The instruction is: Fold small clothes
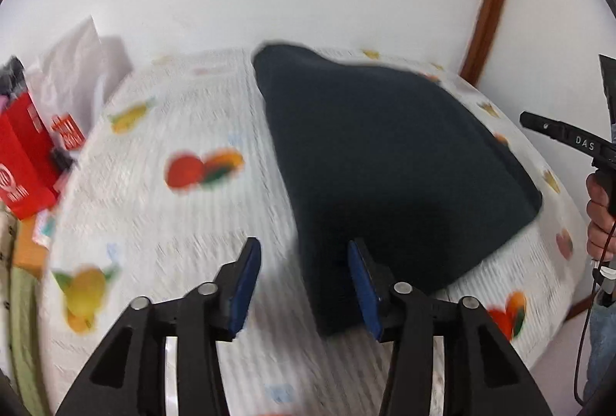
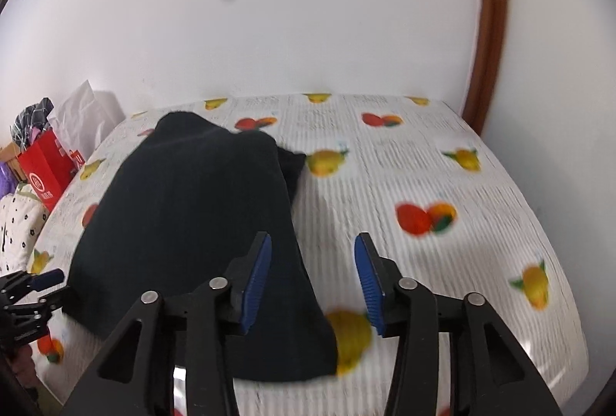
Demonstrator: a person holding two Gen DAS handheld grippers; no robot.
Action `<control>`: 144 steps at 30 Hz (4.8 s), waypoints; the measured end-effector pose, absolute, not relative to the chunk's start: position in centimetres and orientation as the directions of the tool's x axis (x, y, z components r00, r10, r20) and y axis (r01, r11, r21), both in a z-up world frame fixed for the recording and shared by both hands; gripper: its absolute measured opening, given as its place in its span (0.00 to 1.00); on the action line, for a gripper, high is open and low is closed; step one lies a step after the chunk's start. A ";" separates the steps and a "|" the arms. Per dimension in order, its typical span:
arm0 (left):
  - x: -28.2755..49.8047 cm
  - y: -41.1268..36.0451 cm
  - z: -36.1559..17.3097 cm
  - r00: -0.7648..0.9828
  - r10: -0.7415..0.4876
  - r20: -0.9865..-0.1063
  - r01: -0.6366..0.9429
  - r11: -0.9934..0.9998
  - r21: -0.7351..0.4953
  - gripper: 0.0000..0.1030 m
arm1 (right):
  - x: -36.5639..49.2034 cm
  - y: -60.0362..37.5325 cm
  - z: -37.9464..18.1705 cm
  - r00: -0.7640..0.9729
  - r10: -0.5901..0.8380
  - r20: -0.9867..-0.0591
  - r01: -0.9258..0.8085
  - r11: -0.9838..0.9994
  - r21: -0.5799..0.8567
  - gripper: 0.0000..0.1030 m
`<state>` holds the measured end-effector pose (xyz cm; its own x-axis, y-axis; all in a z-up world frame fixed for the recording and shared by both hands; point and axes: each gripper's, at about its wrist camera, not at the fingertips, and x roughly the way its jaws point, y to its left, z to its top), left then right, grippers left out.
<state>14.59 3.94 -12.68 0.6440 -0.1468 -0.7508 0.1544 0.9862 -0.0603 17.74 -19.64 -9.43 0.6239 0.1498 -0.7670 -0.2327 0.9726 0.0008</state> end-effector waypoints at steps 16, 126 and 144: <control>27.5 3.2 -11.1 0.611 -0.186 -0.770 0.138 0.982 -0.127 0.58 | 32.3 -14.4 -15.5 0.405 0.294 -0.866 -0.254 0.946 0.202 0.55; 21.8 5.2 -13.6 0.564 -0.212 -0.798 0.142 0.977 -0.159 0.67 | 23.5 -19.9 -14.3 0.484 0.313 -0.817 -0.261 0.943 0.206 0.09; 11.3 6.5 -14.7 0.562 -0.258 -0.786 0.225 0.962 -0.156 0.59 | 9.9 -24.7 -13.1 0.484 0.222 -0.846 -0.220 0.967 0.128 0.35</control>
<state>11.32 6.49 -14.70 0.5617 -0.2585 -0.7860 0.2245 0.9619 -0.1559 9.93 -24.73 -13.13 0.4842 0.2223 -0.8463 -0.2204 0.9670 0.1279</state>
